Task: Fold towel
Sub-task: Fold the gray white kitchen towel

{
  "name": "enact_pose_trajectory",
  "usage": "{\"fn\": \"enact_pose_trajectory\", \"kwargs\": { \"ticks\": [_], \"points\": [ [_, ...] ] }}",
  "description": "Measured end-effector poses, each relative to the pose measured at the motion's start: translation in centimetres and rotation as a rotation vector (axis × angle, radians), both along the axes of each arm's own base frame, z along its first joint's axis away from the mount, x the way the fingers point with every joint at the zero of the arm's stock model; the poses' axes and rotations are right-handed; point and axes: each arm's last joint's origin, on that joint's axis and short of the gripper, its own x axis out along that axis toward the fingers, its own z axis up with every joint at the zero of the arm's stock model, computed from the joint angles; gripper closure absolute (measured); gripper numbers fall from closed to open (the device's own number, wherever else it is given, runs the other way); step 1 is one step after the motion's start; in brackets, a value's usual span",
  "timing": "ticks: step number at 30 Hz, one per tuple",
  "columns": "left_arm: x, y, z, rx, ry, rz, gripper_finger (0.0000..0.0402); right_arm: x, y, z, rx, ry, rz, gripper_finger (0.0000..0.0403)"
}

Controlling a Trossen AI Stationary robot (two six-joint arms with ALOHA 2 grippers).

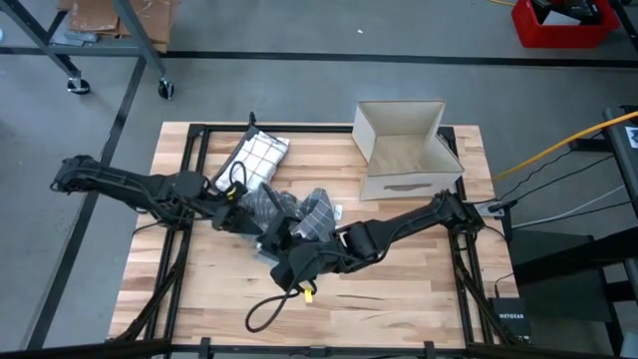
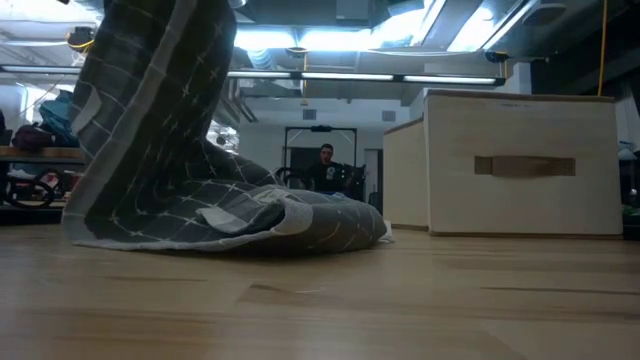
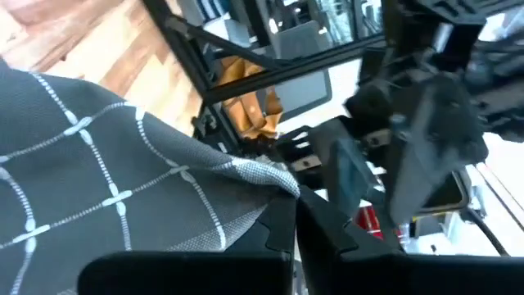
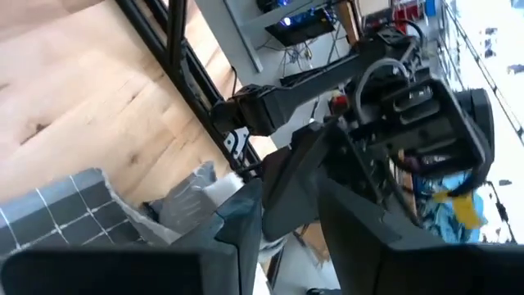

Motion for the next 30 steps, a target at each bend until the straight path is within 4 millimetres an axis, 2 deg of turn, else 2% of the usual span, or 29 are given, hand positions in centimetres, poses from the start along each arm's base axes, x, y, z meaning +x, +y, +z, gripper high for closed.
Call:
{"fn": "enact_pose_trajectory", "kwargs": {
  "ticks": [6, 13, 21, 30],
  "points": [
    [1.0, -0.2, 0.0, -0.071, -0.004, 0.003, 0.0401, -0.2, 0.2, -0.3, -0.106, 0.059, 0.071, 0.0279],
    [1.0, -0.2, 0.6, -0.159, -0.038, 0.003, 0.0401, -0.8, 0.5, -1.0, -0.172, 0.153, 0.125, 0.0279],
    [1.0, -0.2, 0.5, -0.166, -0.029, 0.003, 0.0401, -0.6, 0.5, -0.7, -0.258, 0.14, 0.159, 0.0279],
    [1.0, -0.2, 0.5, -0.165, -0.027, 0.004, 0.0401, 0.2, 0.6, -2.2, -0.39, 0.185, 0.148, 0.0279]
  ]
}}
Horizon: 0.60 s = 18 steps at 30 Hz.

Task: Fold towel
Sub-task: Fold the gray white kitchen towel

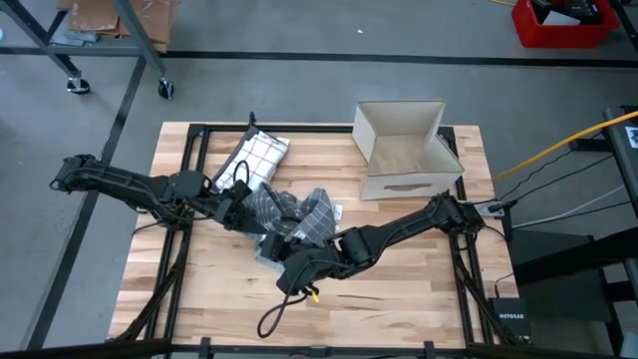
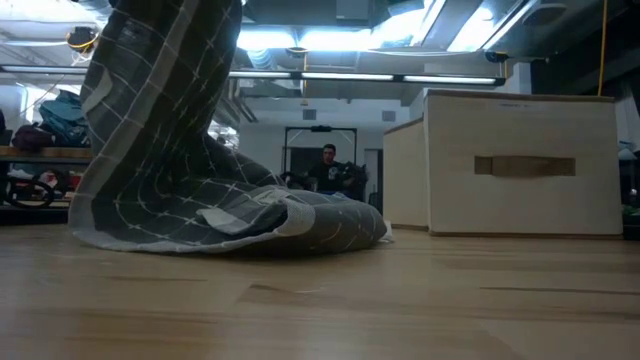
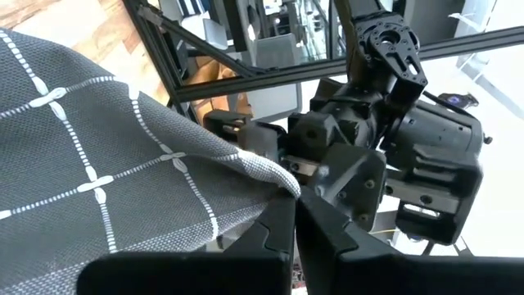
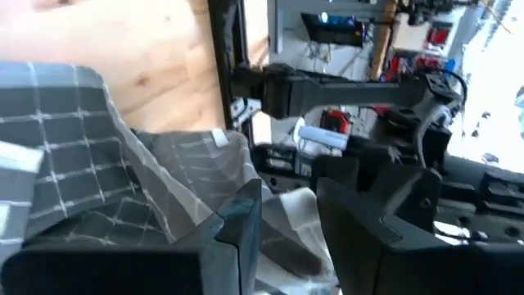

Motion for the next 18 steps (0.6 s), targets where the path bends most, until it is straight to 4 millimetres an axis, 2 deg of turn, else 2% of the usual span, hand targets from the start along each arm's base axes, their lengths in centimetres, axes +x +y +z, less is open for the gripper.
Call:
{"fn": "enact_pose_trajectory", "kwargs": {
  "ticks": [18],
  "points": [
    [0.0, -0.01, 0.0, 0.003, -0.001, 0.002, 0.0401, 0.45, -0.9, 0.35, -0.059, -0.035, -0.051, 0.0279]
  ]
}}
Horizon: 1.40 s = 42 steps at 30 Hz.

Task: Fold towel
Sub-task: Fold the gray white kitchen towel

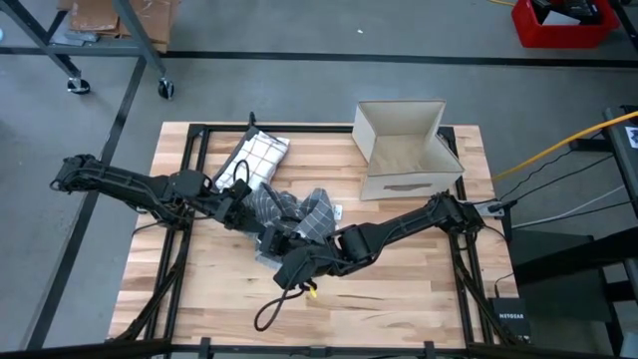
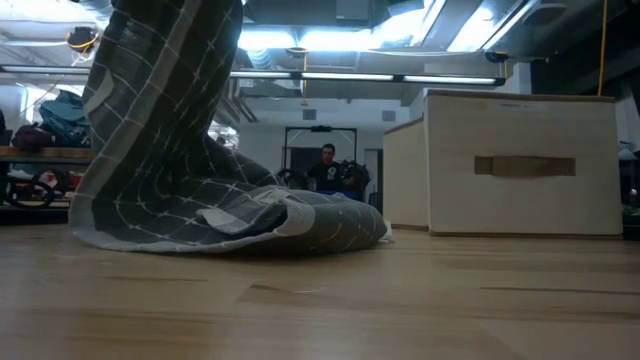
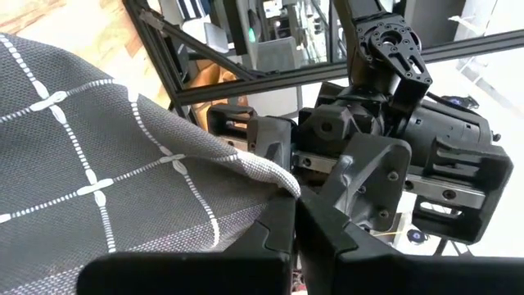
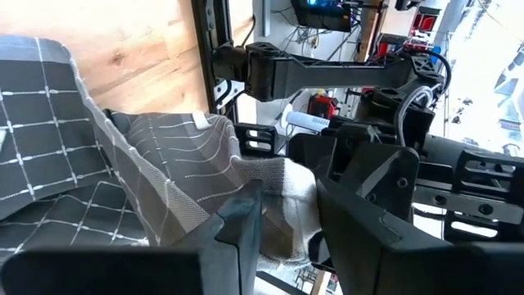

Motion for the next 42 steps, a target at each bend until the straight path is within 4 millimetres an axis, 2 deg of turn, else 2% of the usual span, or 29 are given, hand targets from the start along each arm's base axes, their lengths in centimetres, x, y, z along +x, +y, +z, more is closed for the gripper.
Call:
{"fn": "enact_pose_trajectory", "kwargs": {
  "ticks": [10, 19, 26, 31, 35, 40, 42],
  "points": [
    [-0.02, -0.05, 0.0, 0.022, -0.008, -0.011, 0.0401, 0.17, 0.13, 0.35, 0.106, -0.075, -0.041, 0.0279],
    [-0.01, -0.06, -0.08, 0.027, -0.003, -0.013, 0.0401, 0.11, 0.17, 0.28, 0.105, -0.067, -0.042, 0.0279],
    [-0.01, -0.05, 0.0, 0.026, -0.01, -0.012, 0.0401, 0.23, -0.21, -0.05, 0.227, -0.043, -0.018, 0.0279],
    [-0.01, -0.05, 0.02, 0.026, -0.012, -0.012, 0.0401, 0.1, -0.24, -0.27, 0.225, -0.016, -0.015, 0.0279],
    [-0.01, -0.05, 0.02, 0.025, -0.013, -0.012, 0.0401, 0.01, -0.3, -0.42, 0.217, 0.003, -0.018, 0.0307],
    [-0.02, -0.07, 0.02, 0.026, -0.013, -0.017, 0.0401, 0.02, -0.33, -0.34, 0.204, -0.013, -0.041, 0.0385],
    [-0.02, -0.07, 0.03, 0.026, -0.014, -0.02, 0.0401, 0.01, -0.36, -0.29, 0.185, -0.025, -0.064, 0.0389]
  ]
}}
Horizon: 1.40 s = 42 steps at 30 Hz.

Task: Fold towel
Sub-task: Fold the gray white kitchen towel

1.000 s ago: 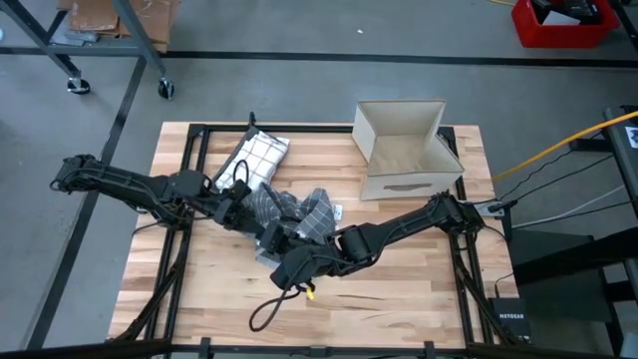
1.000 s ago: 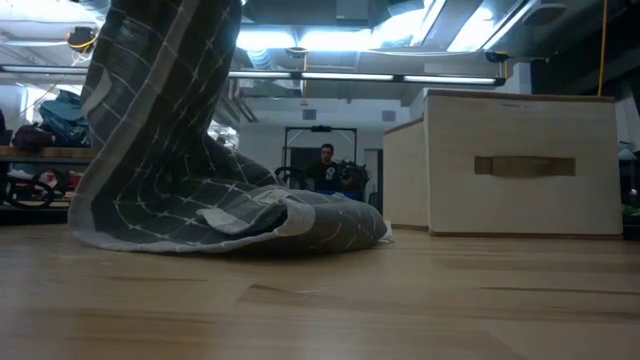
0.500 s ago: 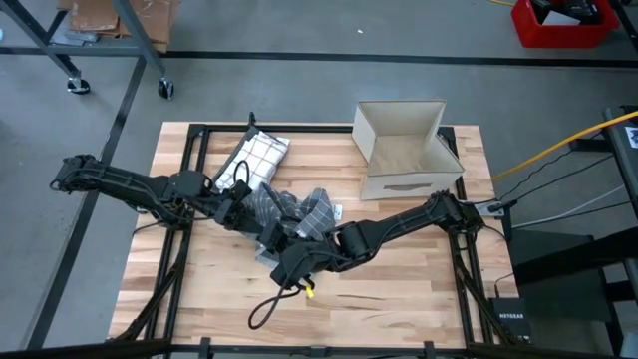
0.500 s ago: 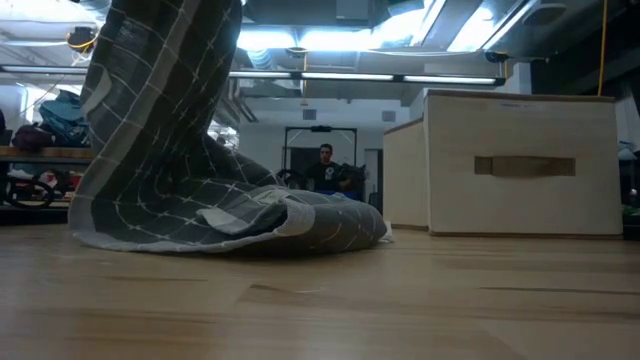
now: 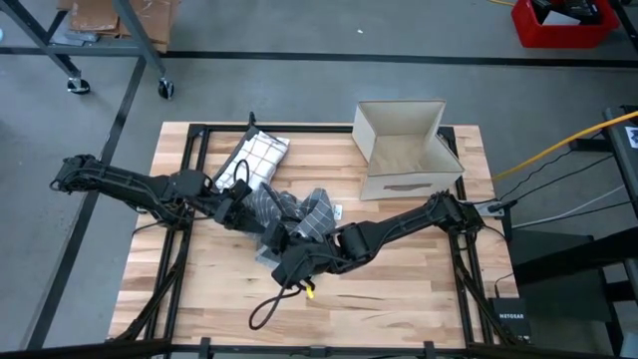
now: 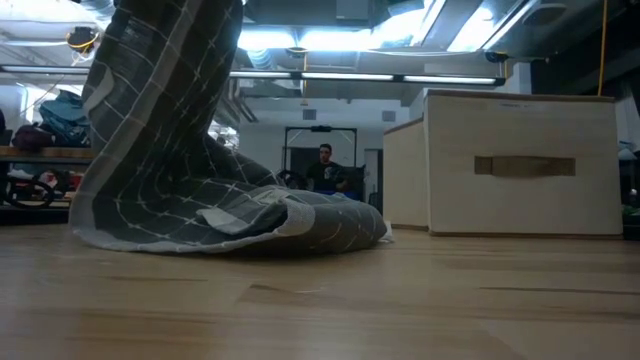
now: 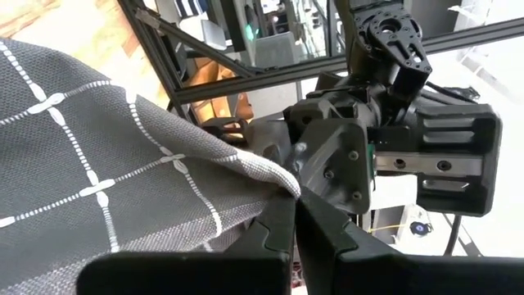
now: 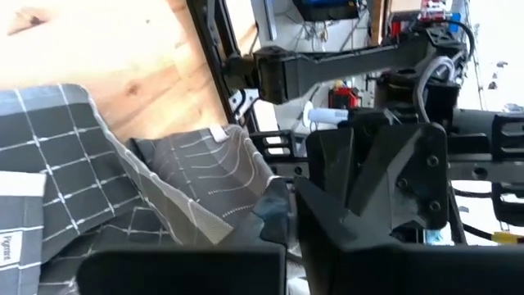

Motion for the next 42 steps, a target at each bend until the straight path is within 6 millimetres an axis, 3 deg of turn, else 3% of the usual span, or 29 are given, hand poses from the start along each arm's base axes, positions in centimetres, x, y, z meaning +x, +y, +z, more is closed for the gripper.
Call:
{"fn": "enact_pose_trajectory", "kwargs": {
  "ticks": [3, 6, 13, 22, 30, 35, 42],
  "points": [
    [0.0, 0.0, 0.0, 0.01, -0.008, 0.001, 0.0401, 0.0, 0.0, 0.1, -0.012, -0.015, -0.026, 0.0377],
    [0.0, 0.1, 0.1, 0.058, -0.035, 0.009, 0.0401, 0.1, -0.1, 0.2, -0.024, -0.041, -0.057, 0.0391],
    [0.2, 1.2, 0.8, 0.266, -0.193, 0.089, 0.038, -0.1, 0.0, 0.5, -0.094, -0.085, -0.176, 0.0394],
    [-0.4, 2.8, 3.6, 0.537, -0.587, 0.28, 0.0296, -0.7, 0.1, 1.0, -0.214, -0.138, -0.365, 0.0396],
    [-1.4, 3.3, 4.7, 0.816, -0.755, 0.409, 0.0243, -1.3, -0.4, 4.1, -0.247, -0.302, -0.613, 0.0396],
    [-1.2, 3.2, 4.2, 1.045, -0.754, 0.426, 0.0241, -2.4, -0.9, 6.7, -0.201, -0.386, -0.665, 0.0396],
    [-0.4, 3.4, 2.1, 1.262, -0.57, 0.367, 0.024, -4.2, -1.4, 9.2, -0.155, -0.436, -0.672, 0.0396]
  ]
}}
